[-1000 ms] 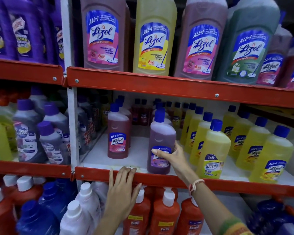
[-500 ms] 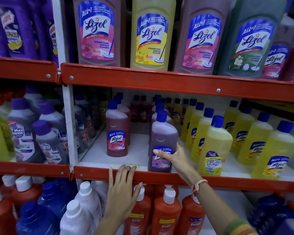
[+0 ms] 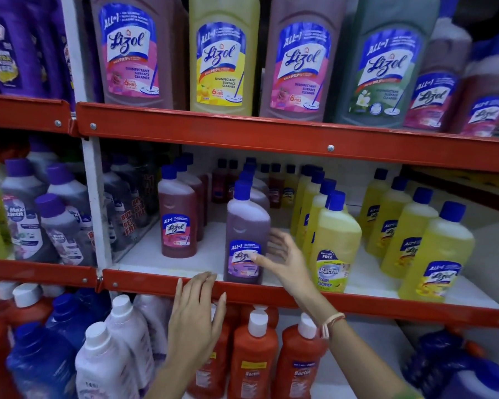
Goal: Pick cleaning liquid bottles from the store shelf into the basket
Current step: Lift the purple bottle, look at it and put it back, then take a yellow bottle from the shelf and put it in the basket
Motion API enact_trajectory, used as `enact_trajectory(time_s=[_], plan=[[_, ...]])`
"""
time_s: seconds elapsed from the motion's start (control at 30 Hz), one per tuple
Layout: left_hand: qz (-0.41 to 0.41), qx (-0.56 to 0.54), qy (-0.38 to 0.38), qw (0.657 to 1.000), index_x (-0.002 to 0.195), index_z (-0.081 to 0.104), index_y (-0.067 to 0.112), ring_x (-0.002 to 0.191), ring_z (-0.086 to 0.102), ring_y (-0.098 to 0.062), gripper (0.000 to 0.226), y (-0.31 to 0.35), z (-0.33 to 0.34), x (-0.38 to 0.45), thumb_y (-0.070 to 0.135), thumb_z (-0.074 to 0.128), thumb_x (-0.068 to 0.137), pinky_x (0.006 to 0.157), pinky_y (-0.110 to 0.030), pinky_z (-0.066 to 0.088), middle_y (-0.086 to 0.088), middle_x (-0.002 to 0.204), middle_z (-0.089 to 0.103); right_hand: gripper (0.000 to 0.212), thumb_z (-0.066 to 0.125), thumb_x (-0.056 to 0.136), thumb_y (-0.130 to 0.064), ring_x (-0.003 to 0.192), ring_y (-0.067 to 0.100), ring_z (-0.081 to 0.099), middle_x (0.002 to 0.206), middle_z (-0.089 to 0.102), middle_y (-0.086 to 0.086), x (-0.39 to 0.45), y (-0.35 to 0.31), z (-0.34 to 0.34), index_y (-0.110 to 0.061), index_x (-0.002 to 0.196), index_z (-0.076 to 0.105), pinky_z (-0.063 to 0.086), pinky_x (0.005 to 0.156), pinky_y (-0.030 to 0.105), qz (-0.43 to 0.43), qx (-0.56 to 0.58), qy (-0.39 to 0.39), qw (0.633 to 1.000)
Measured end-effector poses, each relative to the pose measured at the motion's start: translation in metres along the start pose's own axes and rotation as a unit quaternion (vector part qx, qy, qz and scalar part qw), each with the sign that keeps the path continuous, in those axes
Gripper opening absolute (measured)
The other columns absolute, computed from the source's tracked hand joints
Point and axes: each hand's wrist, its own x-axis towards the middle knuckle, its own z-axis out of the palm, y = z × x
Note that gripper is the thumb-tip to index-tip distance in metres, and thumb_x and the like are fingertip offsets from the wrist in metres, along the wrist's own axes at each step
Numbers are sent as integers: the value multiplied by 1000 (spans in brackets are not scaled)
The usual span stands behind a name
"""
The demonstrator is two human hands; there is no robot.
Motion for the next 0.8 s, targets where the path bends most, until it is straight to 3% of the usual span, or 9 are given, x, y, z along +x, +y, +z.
enact_trajectory(time_s=[0.07, 0.17, 0.3, 0.37, 0.47, 0.6, 0.7, 0.8], plan=[[34, -18, 14, 999, 122, 56, 14, 118, 51, -15, 39, 20, 4, -1, 35, 41, 93, 110, -42, 30, -1, 123, 60, 54, 82, 73, -20, 101, 10, 66, 116, 67, -3, -15, -4, -23, -19, 120, 56, 54, 86, 22, -45, -26, 17, 999], [92, -44, 1, 995, 121, 57, 14, 118, 50, -15, 36, 53, 17, 3, 32, 44, 93, 106, -41, 35, -1, 122, 61, 37, 78, 79, -14, 92, 15, 70, 103, 72, 1, -35, -18, -63, -19, 112, 61, 55, 81, 21, -96, -18, 41, 994], [139, -53, -42, 988, 122, 55, 16, 119, 49, -13, 32, 84, 39, 11, 31, 47, 94, 108, -36, 32, 2, 122, 60, 29, 75, 80, -5, 87, 14, 69, 92, 73, 4, -47, -31, -112, -13, 106, 64, 57, 79, 26, -151, -4, 96, 984], [145, -33, -69, 986, 124, 52, 19, 120, 48, -13, 34, 92, 51, 14, 34, 44, 95, 111, -33, 27, 4, 124, 58, 30, 76, 79, -9, 97, 12, 66, 100, 71, 2, -47, -25, -132, -18, 106, 65, 56, 83, 30, -160, -22, 137, 977], [147, 10, -96, 984, 128, 49, 21, 121, 47, -11, 43, 94, 67, 15, 45, 33, 96, 113, -33, 17, 5, 126, 57, 49, 83, 72, -23, 112, 10, 56, 119, 61, -6, -36, -3, -150, -29, 114, 59, 53, 85, 33, -123, -82, 162, 976], [139, 43, -115, 983, 134, 42, 22, 126, 42, -10, 48, 90, 78, 11, 49, 26, 97, 115, -39, 13, 6, 131, 52, 76, 89, 61, -25, 101, -9, 61, 118, 62, -13, -17, 26, -149, -24, 125, 48, 53, 77, 13, -8, -62, 63, 996], [134, 56, -111, 983, 136, 40, 22, 127, 40, -11, 47, 89, 84, 8, 48, 32, 98, 115, -42, 15, 6, 131, 51, 62, 89, 62, -13, 86, 10, 73, 103, 74, 1, -5, 44, -134, -15, 115, 56, 57, 66, 17, 49, -9, 19, 999], [124, 61, -105, 985, 135, 40, 22, 126, 41, -12, 45, 91, 87, 7, 47, 35, 97, 115, -44, 15, 5, 128, 51, 53, 91, 58, -12, 80, 17, 75, 94, 77, 5, -2, 51, -123, -18, 103, 63, 60, 64, 26, 45, 32, 68, 996]])
